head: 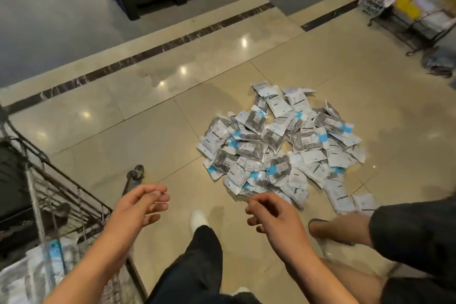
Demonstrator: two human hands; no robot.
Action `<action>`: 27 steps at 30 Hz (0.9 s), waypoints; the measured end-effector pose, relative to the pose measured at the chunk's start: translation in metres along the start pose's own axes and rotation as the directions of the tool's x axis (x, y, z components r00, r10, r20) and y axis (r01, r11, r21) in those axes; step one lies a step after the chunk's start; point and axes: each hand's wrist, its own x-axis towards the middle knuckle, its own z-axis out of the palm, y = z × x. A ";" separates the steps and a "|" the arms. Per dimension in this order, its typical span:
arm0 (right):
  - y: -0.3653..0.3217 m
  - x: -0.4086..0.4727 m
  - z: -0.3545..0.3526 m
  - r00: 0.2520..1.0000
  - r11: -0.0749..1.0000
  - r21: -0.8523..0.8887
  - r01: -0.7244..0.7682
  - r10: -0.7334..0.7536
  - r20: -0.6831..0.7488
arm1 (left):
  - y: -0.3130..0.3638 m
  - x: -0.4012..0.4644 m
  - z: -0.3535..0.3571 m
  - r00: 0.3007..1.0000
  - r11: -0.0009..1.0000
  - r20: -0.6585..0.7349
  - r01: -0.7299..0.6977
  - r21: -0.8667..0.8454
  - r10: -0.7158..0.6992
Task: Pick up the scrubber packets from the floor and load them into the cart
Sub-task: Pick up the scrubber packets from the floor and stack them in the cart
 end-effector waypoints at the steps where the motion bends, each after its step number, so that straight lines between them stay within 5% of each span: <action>1: -0.010 0.011 0.003 1.000 1.000 0.016 -0.013 0.014 -0.017 | 0.015 0.016 0.000 1.000 1.000 0.010 -0.005 0.013 0.005; 13: -0.128 0.149 0.006 0.985 0.977 0.210 -0.024 0.059 -0.162 | 0.209 0.172 0.054 0.972 0.968 0.211 -0.150 0.201 0.107; 27: -0.196 0.303 -0.002 0.963 0.924 0.376 -0.064 0.156 -0.220 | 0.334 0.315 0.129 0.946 0.929 0.322 -0.137 0.344 0.021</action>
